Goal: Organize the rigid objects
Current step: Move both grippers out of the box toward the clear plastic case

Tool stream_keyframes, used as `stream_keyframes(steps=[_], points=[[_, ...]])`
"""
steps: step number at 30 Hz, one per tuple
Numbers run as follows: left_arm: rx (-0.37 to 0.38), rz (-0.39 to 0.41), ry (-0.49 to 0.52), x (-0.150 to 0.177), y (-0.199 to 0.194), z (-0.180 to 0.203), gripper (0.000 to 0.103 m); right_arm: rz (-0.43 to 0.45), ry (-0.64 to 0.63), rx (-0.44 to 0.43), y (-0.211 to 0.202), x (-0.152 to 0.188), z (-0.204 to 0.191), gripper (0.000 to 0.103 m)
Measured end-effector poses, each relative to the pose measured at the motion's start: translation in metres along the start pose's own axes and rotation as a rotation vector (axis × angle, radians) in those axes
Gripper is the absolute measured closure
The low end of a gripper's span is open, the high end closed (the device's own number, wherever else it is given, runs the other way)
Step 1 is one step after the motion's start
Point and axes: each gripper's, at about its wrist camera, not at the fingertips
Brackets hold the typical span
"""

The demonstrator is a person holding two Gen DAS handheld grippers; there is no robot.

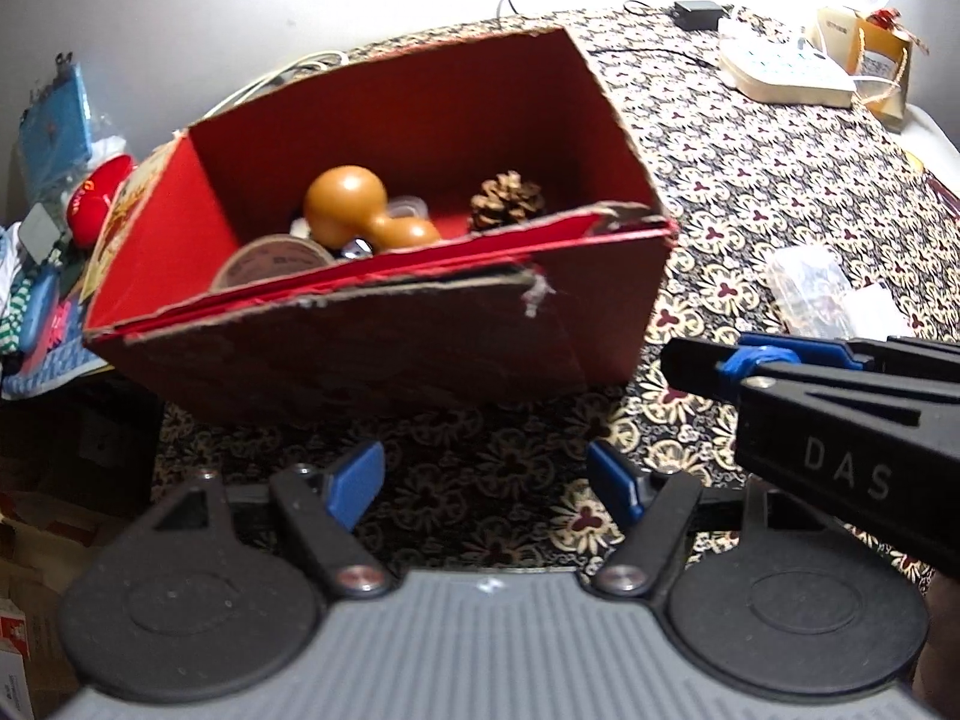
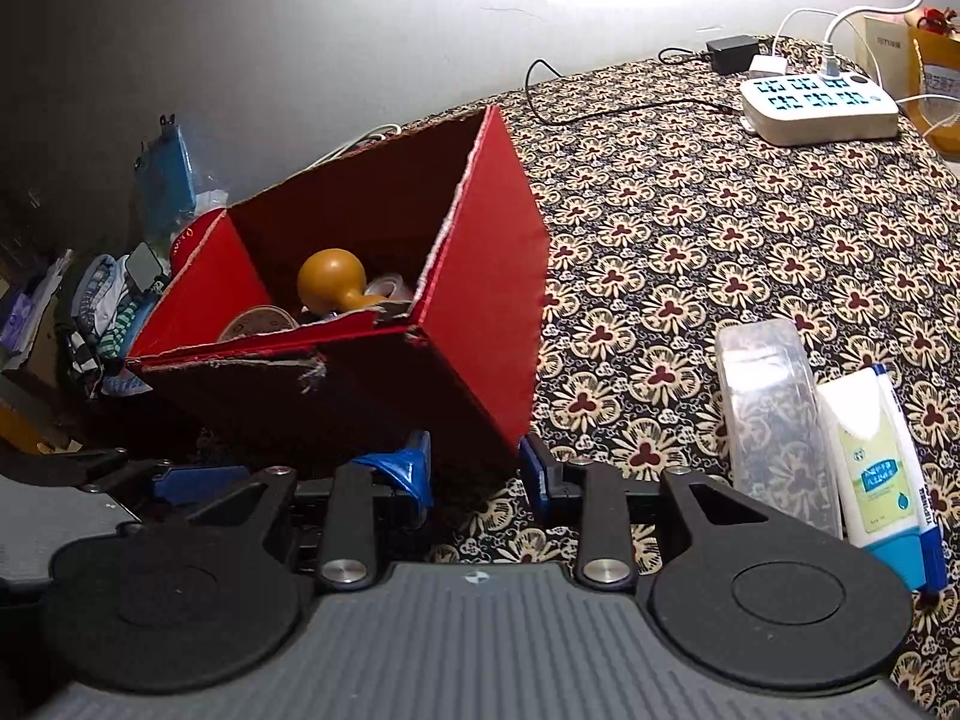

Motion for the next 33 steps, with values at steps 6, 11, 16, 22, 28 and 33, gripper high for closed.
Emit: stream_keyframes(steps=[6,11,16,22,28,33], points=[[0.019,-0.021,0.029,-0.002,0.007,0.015,0.029,-0.005,0.028,0.015,-0.002,0.003,0.014,0.087],[0.037,-0.035,0.057,-0.005,0.012,0.028,0.029,-0.005,0.05,0.03,-0.005,0.004,0.028,0.087],[0.054,-0.049,0.084,-0.009,0.017,0.043,0.029,-0.003,0.067,0.043,-0.007,0.004,0.04,0.087],[0.083,-0.067,0.109,-0.013,0.024,0.057,0.029,0.015,0.083,0.087,-0.014,0.005,0.06,0.087],[0.122,-0.087,0.129,-0.019,0.032,0.069,0.029,0.019,0.138,0.125,-0.018,0.006,0.087,0.087],[0.145,-0.107,0.141,-0.024,0.039,0.08,0.029,0.023,0.169,0.145,-0.02,0.004,0.102,0.087]])
Point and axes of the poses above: each gripper's, at about its wrist camera, not at the fingertips, and y roughly the way its jaws point, z to its right, x to its underside, and after that the axes turned 9 degrees about -z, right-handed
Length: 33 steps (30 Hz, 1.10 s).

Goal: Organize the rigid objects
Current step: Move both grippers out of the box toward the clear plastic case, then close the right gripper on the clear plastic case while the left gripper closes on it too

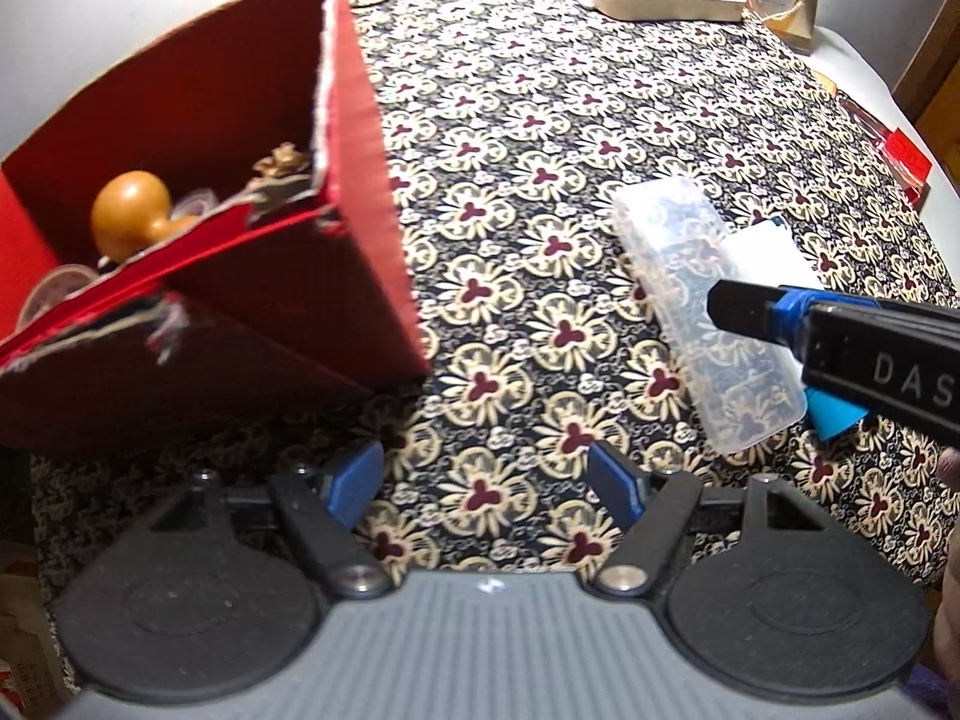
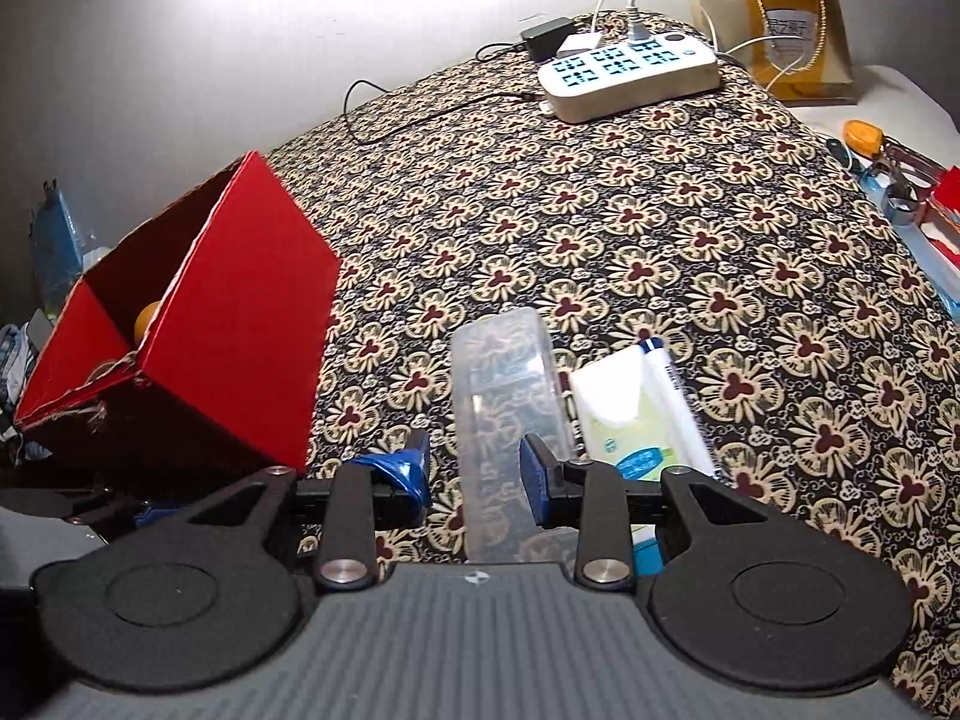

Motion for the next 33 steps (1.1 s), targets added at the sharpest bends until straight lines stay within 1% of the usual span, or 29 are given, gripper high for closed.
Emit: stream_keyframes(steps=[5,13,18,21,28,33], points=[[0.013,-0.009,0.022,-0.005,0.004,0.009,0.029,0.011,0.013,0.014,0.0,-0.005,0.009,0.087],[0.017,-0.013,0.04,-0.01,0.008,0.016,0.029,0.003,0.021,0.037,0.009,-0.008,0.02,0.087],[0.013,-0.018,0.049,-0.012,0.013,0.019,0.029,-0.02,0.024,0.038,0.02,-0.01,0.023,0.087],[0.024,-0.012,0.053,-0.013,0.013,0.019,0.029,-0.033,0.024,0.037,0.025,-0.012,0.024,0.087],[0.072,0.0,0.056,-0.014,0.013,0.018,0.028,-0.041,0.026,0.007,0.032,-0.019,0.023,0.087],[0.089,0.013,0.07,-0.014,0.012,0.018,0.028,-0.067,0.038,-0.038,0.037,-0.022,0.022,0.086]])
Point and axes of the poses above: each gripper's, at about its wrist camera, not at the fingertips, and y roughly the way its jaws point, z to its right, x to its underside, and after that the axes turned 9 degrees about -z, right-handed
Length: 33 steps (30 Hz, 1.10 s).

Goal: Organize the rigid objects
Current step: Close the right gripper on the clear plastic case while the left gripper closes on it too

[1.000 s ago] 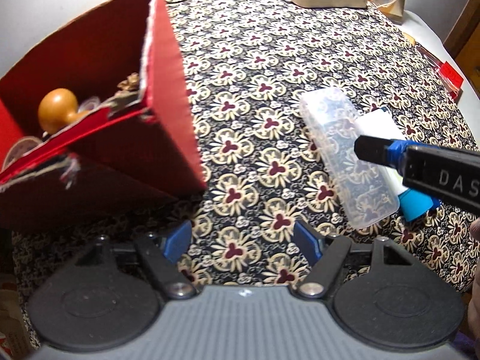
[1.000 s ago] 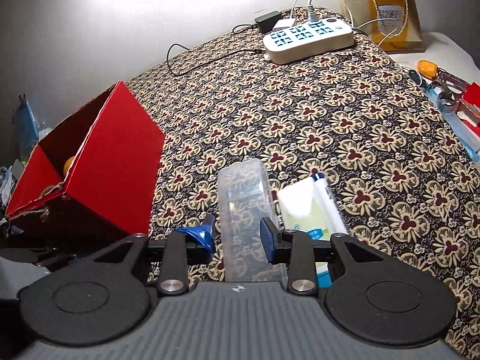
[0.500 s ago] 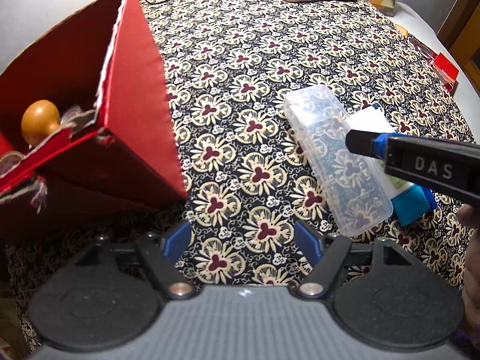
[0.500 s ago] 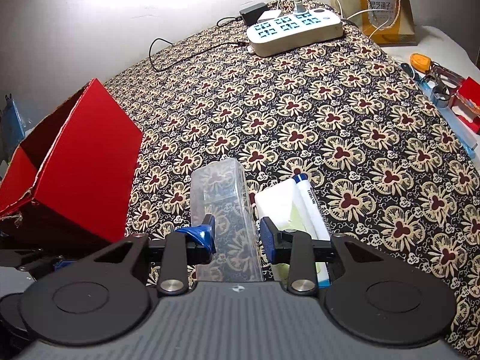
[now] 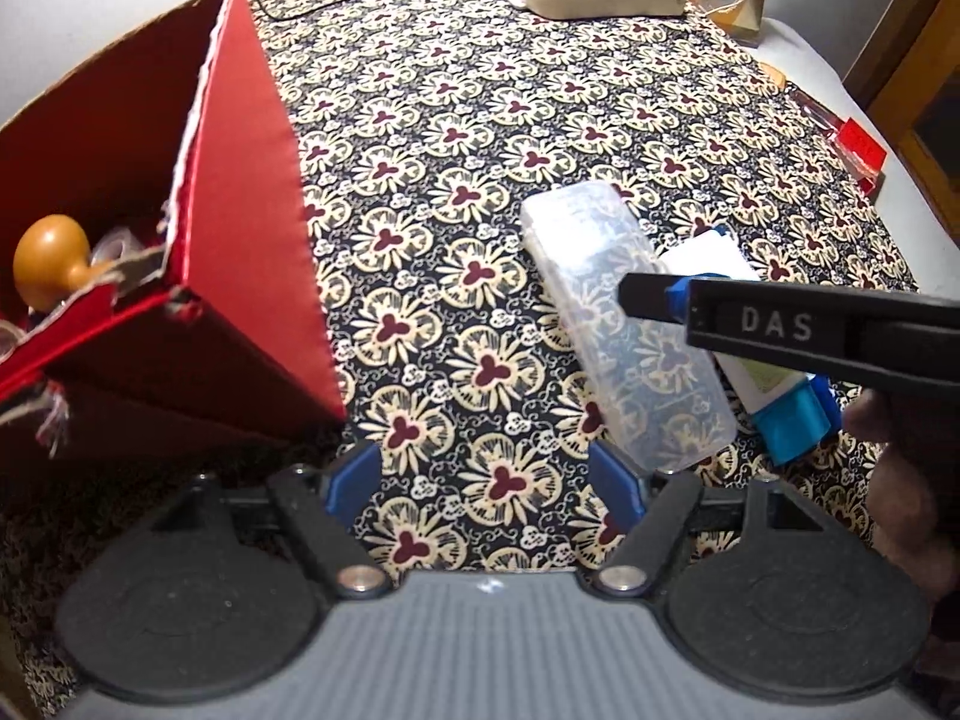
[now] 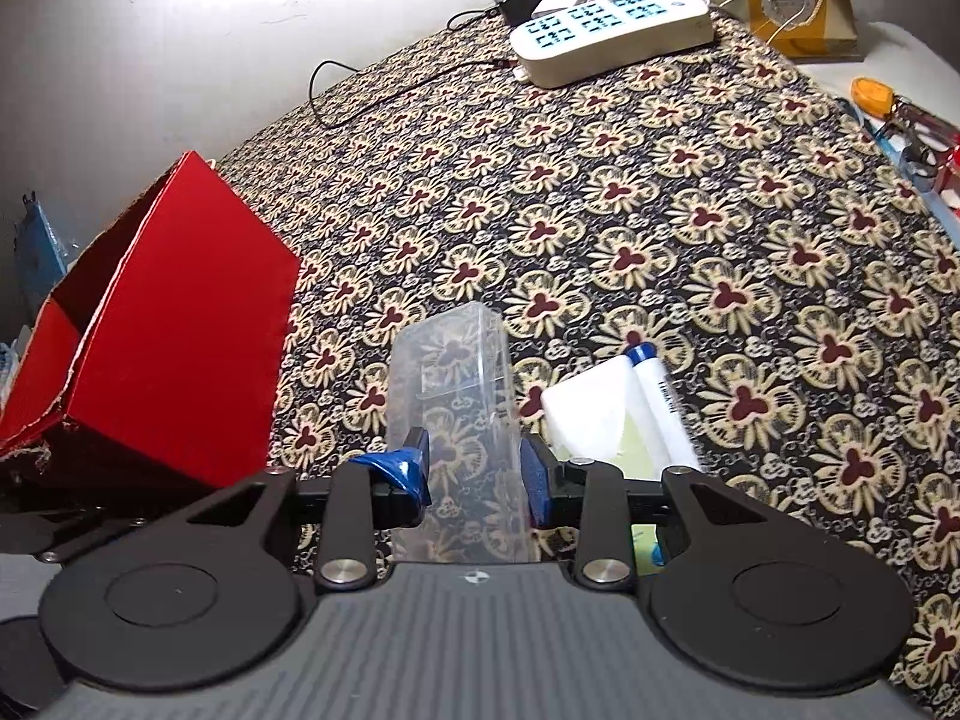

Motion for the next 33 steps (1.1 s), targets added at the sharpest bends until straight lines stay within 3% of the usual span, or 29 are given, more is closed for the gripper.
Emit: stream_keyframes(steps=[14,33], points=[[0.018,0.001,0.026,0.001,0.004,0.0,0.028,-0.059,0.006,-0.129,0.011,0.0,-0.002,0.088],[0.056,0.012,0.064,0.002,0.008,0.007,0.024,-0.101,0.047,-0.19,0.015,0.002,-0.002,0.09]])
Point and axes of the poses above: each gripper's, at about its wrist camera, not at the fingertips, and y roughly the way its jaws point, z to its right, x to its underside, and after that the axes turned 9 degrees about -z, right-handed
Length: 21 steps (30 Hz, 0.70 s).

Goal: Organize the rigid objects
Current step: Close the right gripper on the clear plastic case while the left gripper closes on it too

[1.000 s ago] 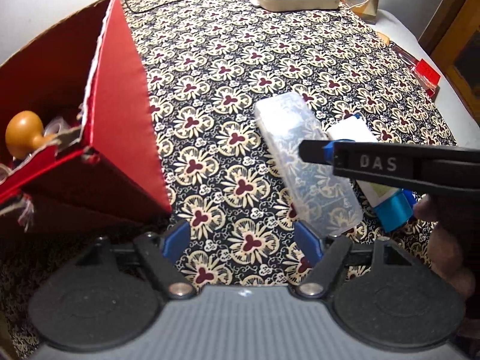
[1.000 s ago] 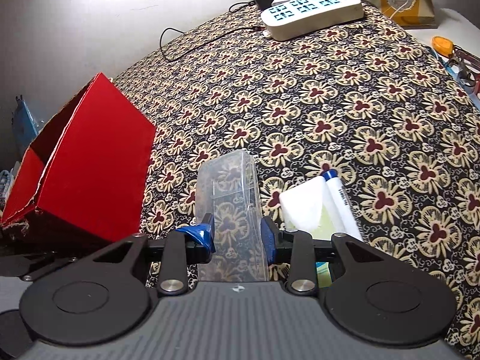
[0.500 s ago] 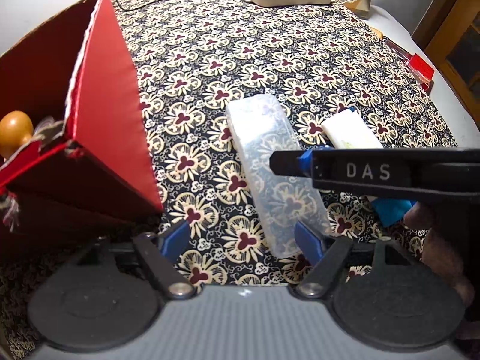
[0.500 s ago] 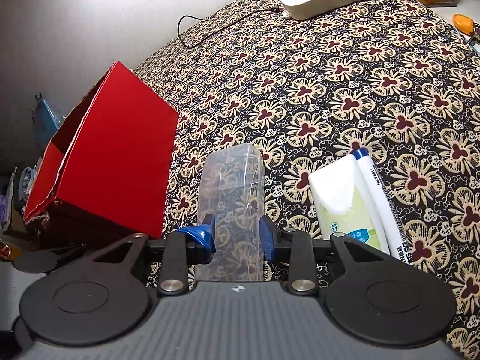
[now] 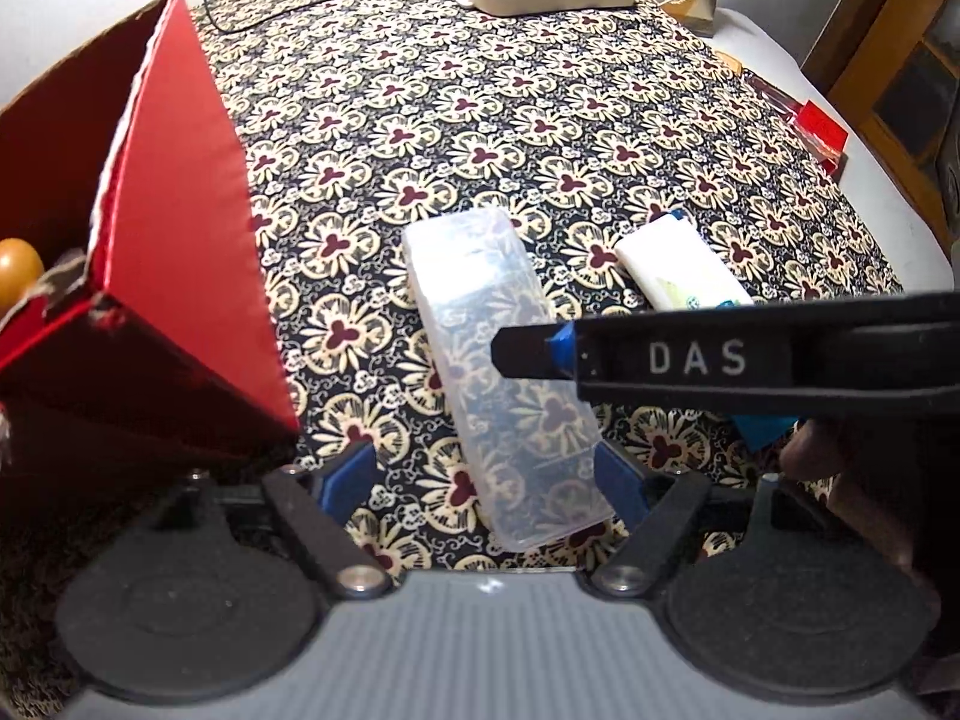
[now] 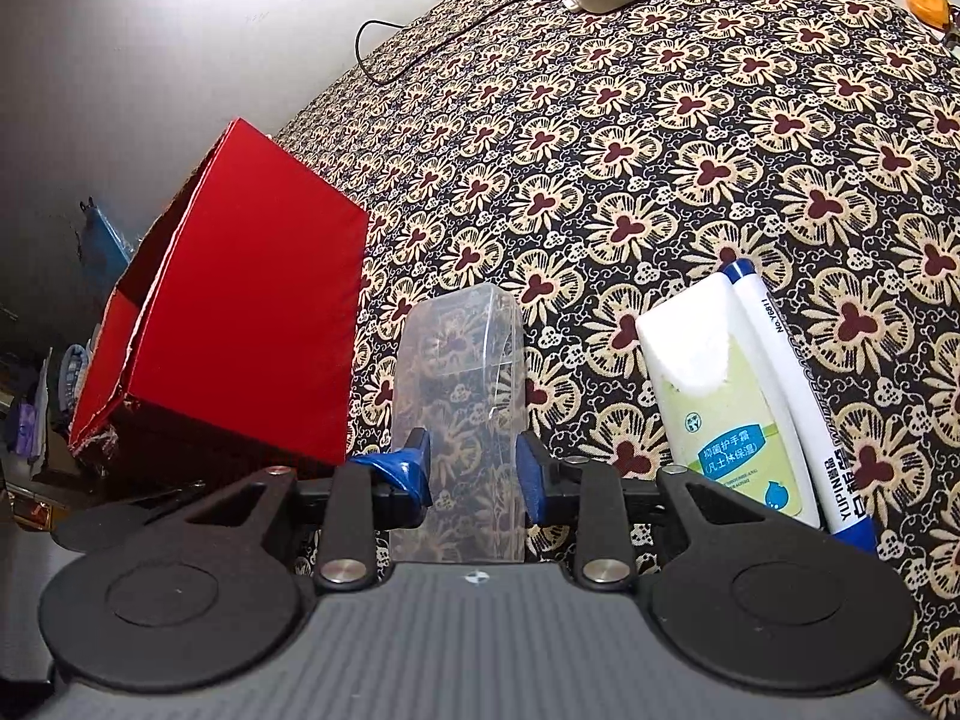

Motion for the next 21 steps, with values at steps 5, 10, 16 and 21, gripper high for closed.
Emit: stream_keyframes(steps=[5,10,16,21], points=[[0.022,-0.003,-0.01,-0.003,0.002,0.0,0.024,-0.011,0.008,-0.016,0.003,0.0,-0.001,0.09],[0.036,-0.011,-0.016,-0.005,0.007,0.0,0.024,-0.02,0.052,-0.049,0.003,-0.002,0.006,0.091],[0.037,-0.034,-0.021,-0.008,0.015,0.0,0.024,-0.017,0.036,-0.053,0.002,-0.002,0.006,0.089],[0.016,-0.049,-0.027,-0.007,0.022,-0.004,0.024,0.011,0.085,-0.046,-0.011,-0.005,0.019,0.084]])
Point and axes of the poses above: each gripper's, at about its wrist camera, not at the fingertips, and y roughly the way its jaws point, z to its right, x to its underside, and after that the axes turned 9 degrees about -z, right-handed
